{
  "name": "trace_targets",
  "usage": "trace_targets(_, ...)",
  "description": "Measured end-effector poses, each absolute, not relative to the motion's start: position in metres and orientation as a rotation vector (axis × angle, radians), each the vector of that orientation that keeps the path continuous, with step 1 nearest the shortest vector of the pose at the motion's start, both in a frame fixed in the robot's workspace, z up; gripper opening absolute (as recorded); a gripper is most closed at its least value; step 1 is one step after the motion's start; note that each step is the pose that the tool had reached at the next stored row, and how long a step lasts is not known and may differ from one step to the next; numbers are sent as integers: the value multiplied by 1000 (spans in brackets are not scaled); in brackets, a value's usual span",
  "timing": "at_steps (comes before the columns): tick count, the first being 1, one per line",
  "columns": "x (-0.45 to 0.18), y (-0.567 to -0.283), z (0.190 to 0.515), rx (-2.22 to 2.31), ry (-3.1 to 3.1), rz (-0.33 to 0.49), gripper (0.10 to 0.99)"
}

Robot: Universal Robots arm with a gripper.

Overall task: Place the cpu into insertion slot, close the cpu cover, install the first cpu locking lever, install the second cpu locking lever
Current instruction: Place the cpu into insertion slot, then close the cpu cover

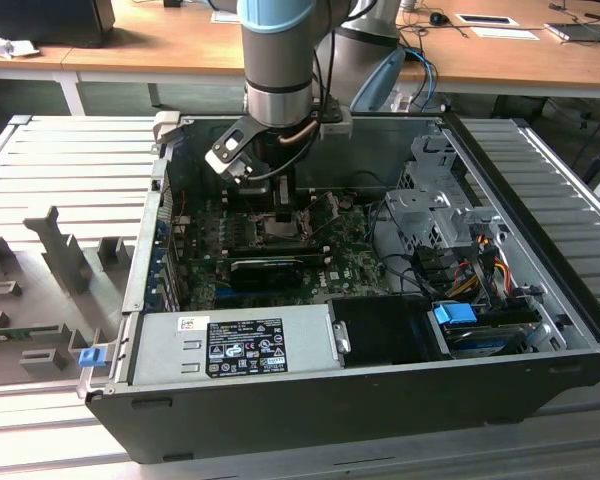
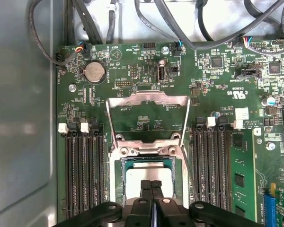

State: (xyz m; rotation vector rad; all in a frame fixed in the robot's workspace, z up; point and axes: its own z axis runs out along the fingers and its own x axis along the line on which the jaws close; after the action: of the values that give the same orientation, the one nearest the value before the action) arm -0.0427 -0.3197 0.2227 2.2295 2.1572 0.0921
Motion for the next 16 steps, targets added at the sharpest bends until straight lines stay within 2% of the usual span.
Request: trace_targets(16,-36,-320,231,2230,2157,89,106)
